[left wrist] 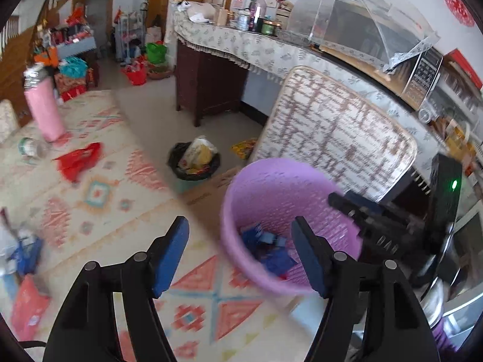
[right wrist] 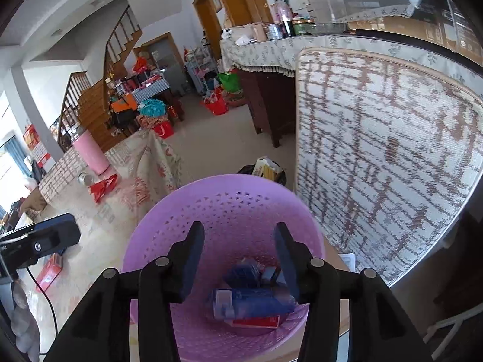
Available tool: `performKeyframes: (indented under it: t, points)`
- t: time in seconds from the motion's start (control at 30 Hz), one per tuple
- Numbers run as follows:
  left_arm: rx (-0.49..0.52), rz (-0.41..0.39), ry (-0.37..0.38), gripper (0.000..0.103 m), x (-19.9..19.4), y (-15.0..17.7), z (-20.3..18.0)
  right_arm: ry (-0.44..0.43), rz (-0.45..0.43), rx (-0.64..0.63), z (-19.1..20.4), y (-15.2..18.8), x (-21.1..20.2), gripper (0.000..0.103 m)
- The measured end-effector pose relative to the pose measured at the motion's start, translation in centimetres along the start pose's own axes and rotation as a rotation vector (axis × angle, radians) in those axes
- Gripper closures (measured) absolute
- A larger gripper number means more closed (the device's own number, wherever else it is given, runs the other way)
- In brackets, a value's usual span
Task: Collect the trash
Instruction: 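Carry both items over the purple basket and open both tools to drop them, then grasp the long red ointment box with the left tool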
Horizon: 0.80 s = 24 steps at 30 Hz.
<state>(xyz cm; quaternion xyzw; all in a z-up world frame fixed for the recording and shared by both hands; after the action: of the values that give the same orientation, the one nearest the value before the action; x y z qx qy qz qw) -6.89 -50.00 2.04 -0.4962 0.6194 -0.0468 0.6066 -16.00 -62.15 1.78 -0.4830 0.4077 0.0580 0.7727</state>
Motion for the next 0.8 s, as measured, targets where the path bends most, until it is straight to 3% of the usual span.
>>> performKeyframes:
  t: [0.17,0.5,0.67,0.8]
  points:
    - [-0.012,-0.013,-0.101,0.034,-4.4,3.4,5.0,-0.035,-0.010,-0.050,2.7,0.8,-1.0,0.038]
    - [-0.186,-0.006,-0.330,0.029,-13.6,11.3,21.6,-0.138,0.026,-0.136,10.3,4.1,-3.0,0.035]
    - [-0.184,0.044,-0.332,0.025,-14.4,14.1,26.5,-0.175,0.063,-0.164,13.6,5.6,-3.2,0.034]
    - [-0.149,0.087,-0.300,0.025,-12.9,15.0,27.1,-0.183,0.068,-0.193,15.9,6.3,-3.6,0.034]
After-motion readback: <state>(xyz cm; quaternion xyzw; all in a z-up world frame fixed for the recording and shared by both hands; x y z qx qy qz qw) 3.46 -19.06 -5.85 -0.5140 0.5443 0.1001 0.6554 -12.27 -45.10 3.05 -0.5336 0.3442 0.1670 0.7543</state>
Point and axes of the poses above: each gripper's, at about its wrist camera, not at the fingertips, and x roughly the way its jaws point, z to its left, y to its underside, the point moved 10 cm from there along x, roughly the way its jaws point, and after that the axes turned 9 degrees about y, right-handed, at the moved point
